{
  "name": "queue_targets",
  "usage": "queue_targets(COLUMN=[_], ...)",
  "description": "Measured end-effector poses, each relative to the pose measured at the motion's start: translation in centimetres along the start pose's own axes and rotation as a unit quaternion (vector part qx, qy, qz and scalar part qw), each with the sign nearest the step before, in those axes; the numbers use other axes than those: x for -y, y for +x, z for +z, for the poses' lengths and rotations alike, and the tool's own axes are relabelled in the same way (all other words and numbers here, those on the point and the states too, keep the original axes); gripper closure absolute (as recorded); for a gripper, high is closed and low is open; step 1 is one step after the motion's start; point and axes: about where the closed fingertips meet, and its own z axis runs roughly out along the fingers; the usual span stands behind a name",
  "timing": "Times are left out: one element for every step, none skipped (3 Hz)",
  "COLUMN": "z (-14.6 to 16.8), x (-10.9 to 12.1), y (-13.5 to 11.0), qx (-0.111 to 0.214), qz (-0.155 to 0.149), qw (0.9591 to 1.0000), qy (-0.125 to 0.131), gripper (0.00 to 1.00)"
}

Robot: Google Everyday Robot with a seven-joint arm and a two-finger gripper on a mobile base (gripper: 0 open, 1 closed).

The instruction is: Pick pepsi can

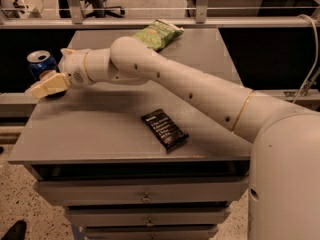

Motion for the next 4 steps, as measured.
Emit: queue_targets(z=[2.0, 1.9, 0.2, -4.0], x=[-0.9, -0.7, 0.5, 2.6], y=[-0.1, 0.5, -0.1, -2.9], qx=[0.005, 0.007, 0.009, 0.025], qz=[-0.006, -0.004, -0.008, -0.026], qw=[0.9998, 0.9999, 0.9999, 0.9991], qy=[-0.015, -0.012, 0.000, 0.023], gripper=[0.25, 0.47, 0.71, 0.94])
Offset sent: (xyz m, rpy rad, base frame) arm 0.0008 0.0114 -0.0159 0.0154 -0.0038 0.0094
